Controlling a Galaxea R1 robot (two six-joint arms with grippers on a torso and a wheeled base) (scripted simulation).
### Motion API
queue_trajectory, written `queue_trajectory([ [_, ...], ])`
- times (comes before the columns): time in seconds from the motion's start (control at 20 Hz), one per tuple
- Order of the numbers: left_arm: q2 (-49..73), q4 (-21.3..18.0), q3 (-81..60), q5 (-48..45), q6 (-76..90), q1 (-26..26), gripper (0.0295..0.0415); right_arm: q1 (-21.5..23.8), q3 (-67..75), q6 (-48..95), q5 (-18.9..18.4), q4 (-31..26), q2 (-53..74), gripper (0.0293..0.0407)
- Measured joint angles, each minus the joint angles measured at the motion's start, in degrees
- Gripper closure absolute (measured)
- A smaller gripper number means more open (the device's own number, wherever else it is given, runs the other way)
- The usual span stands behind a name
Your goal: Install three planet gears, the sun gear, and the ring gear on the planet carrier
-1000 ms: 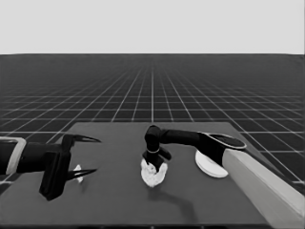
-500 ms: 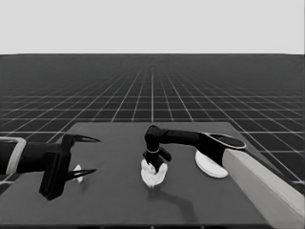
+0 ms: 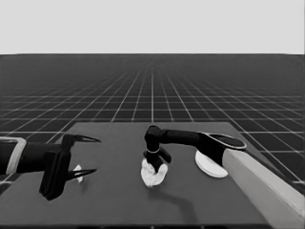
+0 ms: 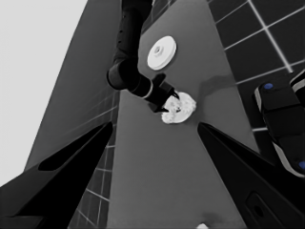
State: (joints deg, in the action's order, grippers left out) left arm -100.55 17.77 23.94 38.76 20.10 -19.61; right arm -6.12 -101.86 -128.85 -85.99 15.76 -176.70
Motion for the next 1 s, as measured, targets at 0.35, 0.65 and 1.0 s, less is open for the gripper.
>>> queue_trajectory([
  [0.35, 0.00, 0.00, 0.00, 0.00, 0.00, 0.00, 0.0326, 0.00, 0.00, -4.20, 0.00, 0.00, 0.00, 0.0391],
  [0.65, 0.00, 0.00, 0.00, 0.00, 0.00, 0.00, 0.0326, -0.01, -0.01, -6.69, 0.00, 0.01, 0.00, 0.0320],
  [1.0, 0.00, 0.00, 0.00, 0.00, 0.00, 0.00, 0.0326, -0.01, -0.01, -6.86, 0.00, 0.01, 0.01, 0.0315],
])
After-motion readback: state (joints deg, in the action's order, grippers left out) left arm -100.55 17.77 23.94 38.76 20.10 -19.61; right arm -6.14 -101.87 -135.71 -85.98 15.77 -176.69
